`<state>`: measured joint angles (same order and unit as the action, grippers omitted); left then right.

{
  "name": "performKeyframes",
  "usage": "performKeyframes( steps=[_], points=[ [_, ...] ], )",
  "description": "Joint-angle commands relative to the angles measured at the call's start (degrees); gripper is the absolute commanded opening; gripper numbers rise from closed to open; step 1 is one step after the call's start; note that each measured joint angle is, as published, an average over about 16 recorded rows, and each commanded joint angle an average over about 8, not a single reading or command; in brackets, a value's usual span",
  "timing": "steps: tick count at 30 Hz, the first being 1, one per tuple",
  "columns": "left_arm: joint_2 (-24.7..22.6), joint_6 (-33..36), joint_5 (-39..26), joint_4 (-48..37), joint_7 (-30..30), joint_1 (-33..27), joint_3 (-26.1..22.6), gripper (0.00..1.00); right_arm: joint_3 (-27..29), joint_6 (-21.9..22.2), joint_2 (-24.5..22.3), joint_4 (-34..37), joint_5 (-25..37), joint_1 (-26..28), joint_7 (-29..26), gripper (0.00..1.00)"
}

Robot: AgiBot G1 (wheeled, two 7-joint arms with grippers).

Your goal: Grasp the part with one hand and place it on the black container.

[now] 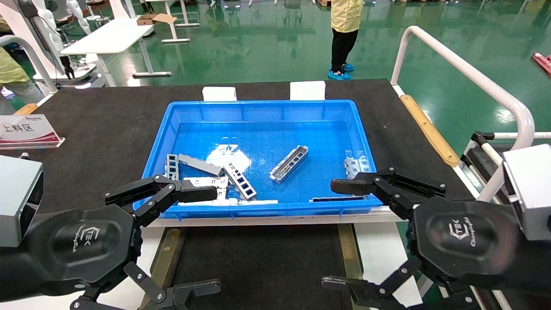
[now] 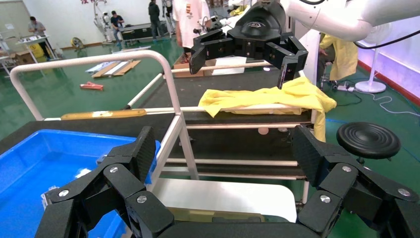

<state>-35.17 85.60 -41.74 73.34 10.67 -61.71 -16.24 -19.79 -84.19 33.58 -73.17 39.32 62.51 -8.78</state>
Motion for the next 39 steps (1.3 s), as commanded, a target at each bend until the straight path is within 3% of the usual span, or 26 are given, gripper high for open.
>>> performKeyframes(
  steps=[1, 26, 39],
  points=[
    [0.00, 0.00, 0.00, 0.00, 0.00, 0.00, 0.00, 1.00, 0.00, 0.00, 0.00, 0.00, 0.00, 0.00, 0.00, 1.00],
    [-1.36, -2.72, -2.20, 1.53, 0.52, -0.12, -0.96, 1.00, -0.02, -0.02, 0.00, 0.04, 0.00, 0.02, 0.02, 1.00],
    [-6.01, -9.61, -9.94, -0.26, 3.07, -3.90, -4.40, 1.00, -0.04, -0.02, 0.00, 0.04, -0.01, 0.03, 0.02, 1.00]
  ],
)
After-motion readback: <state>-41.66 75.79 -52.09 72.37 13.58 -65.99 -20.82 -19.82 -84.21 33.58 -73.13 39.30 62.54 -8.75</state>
